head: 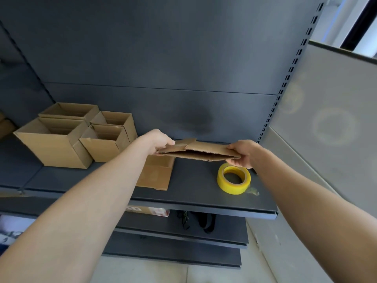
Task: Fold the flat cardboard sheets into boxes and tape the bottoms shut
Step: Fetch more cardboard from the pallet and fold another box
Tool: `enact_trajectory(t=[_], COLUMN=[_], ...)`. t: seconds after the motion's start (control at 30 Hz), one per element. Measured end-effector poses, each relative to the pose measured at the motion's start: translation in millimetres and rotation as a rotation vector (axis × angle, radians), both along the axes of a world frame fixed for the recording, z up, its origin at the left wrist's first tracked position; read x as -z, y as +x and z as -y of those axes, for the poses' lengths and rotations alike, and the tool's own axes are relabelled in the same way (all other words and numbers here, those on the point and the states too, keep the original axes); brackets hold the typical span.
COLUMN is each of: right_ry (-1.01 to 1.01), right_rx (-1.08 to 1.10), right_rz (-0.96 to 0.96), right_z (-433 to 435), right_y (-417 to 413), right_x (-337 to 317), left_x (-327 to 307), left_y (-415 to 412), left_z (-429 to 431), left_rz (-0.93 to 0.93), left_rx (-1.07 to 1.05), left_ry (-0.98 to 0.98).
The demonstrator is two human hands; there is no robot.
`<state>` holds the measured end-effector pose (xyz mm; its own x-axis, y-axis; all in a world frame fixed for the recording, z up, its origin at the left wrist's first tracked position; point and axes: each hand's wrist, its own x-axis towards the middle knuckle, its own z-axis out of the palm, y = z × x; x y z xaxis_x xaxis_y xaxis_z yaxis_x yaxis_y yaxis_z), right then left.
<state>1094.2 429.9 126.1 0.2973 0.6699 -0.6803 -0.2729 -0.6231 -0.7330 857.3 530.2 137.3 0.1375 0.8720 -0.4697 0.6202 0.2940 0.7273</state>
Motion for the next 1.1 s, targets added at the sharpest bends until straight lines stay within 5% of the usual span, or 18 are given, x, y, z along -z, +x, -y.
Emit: enact_trajectory(t=[0.57,0.93,1.1], right_ry=[0.007,-0.007,-0.009], right_rx=[0.042,-0.194,-0.268], right_rz=[-0.292,-0.151,0.027], right_z=[-29.5,-33.6,-37.9], right_y=[3.0,43.8,43.2], right_x=[6.9,-6.7,-1.5], left_x=[-12.5,-12.5,-6.5], left_y=[-13.8,22.8,29.6], left_z=[-8.6,12.8,25.4], left_rz=[0.144,-0.086,-0.046], left_rx=[0.017,-0.117,-0.141], left_ry=[-0.142,0.062,0.01])
